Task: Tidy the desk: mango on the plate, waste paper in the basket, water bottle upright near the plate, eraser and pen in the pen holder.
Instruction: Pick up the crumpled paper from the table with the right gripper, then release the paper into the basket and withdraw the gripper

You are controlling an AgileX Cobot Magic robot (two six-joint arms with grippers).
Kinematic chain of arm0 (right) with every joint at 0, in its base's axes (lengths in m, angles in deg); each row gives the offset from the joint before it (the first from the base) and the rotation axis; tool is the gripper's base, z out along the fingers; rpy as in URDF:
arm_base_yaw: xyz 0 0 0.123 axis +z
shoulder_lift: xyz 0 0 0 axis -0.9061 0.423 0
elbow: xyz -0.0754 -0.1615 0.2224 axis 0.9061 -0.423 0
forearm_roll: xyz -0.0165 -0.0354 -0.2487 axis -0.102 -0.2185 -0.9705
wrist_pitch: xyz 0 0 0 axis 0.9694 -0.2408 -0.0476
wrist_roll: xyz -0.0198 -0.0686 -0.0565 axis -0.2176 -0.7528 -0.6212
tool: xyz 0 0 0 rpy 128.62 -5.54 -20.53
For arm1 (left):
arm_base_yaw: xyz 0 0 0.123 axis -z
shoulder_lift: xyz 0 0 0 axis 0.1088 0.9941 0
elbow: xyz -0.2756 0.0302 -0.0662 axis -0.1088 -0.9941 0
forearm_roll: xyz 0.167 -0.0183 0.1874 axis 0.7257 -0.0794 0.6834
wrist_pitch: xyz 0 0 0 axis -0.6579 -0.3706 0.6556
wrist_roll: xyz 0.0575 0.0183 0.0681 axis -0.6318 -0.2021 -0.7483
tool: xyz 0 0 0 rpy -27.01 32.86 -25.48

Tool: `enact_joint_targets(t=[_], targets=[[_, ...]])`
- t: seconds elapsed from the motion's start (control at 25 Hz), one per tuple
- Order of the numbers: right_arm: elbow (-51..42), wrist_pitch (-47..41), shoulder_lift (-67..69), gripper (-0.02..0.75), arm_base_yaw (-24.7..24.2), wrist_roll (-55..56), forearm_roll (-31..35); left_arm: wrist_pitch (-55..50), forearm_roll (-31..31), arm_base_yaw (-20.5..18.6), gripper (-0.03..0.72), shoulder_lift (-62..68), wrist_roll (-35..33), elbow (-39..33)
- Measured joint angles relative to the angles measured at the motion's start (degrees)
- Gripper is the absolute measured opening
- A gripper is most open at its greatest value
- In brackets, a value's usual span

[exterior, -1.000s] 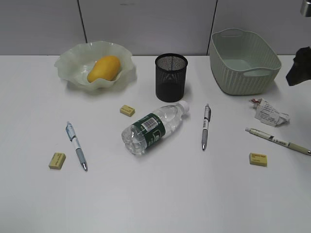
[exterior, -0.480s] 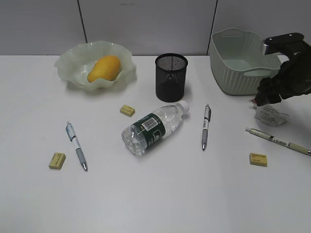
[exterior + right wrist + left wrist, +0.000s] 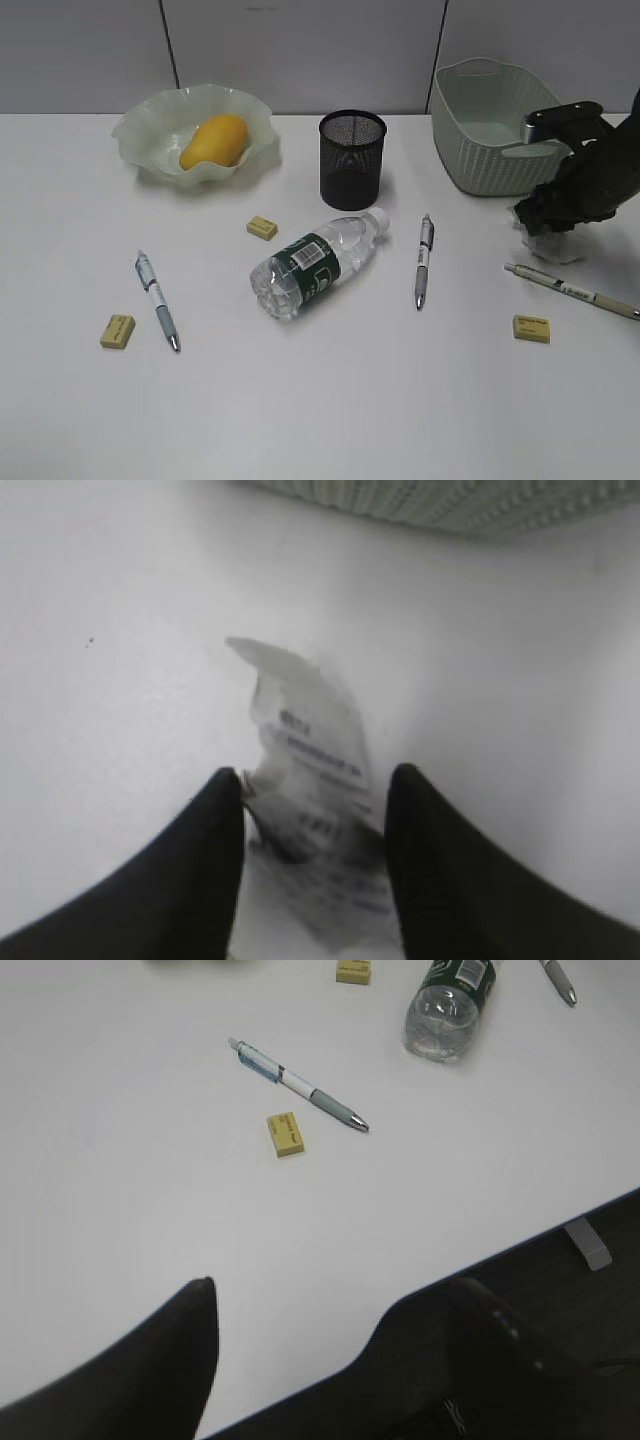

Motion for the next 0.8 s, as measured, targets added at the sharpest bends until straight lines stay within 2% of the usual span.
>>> enact_joint_targets(t=[0.12,0.16,0.2,0.44,0.8], targets=[[0.0,0.1,0.0,0.142,0.0,0.0,0.0,0.0,0.0,0.0,0.536,0.0,0.0,0.0],[0.0,0.1,0.0,0.083,0.0,0.0,0.0,0.0,0.0,0.0,0.536,0.0,0.0,0.0],[0.0,-0.1,0.0,0.055,0.0,0.1,0.0,0.0,0.0,0.0,0.536,0.0,0.0,0.0],[0.0,-4.2,-3.7,0.046,0.0,0.2,0.0,0.0,0.0,0.0,0.535,0.0,0.0,0.0],[4.1,-18.3,-16.3,0.046,0.0,5.0,0.1,0.0,0.0,0.0,0.52,0.0,0.0,0.0]])
